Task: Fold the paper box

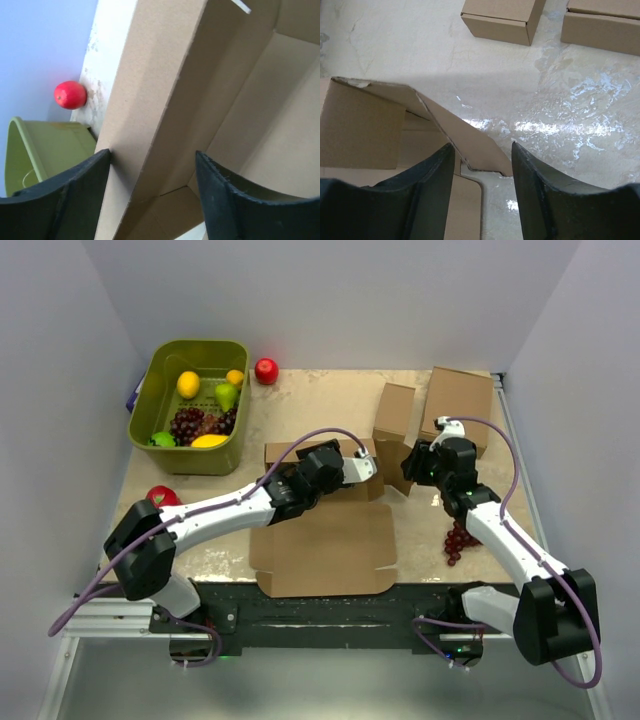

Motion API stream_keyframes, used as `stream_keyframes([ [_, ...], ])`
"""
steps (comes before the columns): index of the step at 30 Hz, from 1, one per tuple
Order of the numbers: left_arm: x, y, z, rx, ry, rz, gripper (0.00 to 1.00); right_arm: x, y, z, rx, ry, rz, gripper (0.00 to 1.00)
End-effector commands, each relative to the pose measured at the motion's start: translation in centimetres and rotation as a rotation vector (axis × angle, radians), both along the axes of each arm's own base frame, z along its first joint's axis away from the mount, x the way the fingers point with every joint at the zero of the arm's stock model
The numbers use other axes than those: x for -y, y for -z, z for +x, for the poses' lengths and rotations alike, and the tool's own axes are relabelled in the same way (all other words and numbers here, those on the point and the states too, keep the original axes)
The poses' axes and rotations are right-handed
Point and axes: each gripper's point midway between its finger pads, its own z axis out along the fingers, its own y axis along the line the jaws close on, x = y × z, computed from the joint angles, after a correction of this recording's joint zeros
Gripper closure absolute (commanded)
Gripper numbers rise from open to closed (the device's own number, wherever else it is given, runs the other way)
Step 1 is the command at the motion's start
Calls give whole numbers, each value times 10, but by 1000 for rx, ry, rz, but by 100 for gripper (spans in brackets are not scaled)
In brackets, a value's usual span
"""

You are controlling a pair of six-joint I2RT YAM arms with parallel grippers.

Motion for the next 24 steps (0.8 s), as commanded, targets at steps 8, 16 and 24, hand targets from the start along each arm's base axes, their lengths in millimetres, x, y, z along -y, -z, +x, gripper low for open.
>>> stream_keyframes([
  [8,-6,4,12,53,-67,3,58,-12,-12,1,39,-61,31,74],
  [16,1,10,4,45,-47,11,72,-27,-28,-5,75,-83,67,84],
  [24,5,17,-1,39,-46,28,86,-50,-34,-13,71,-111,69,89],
])
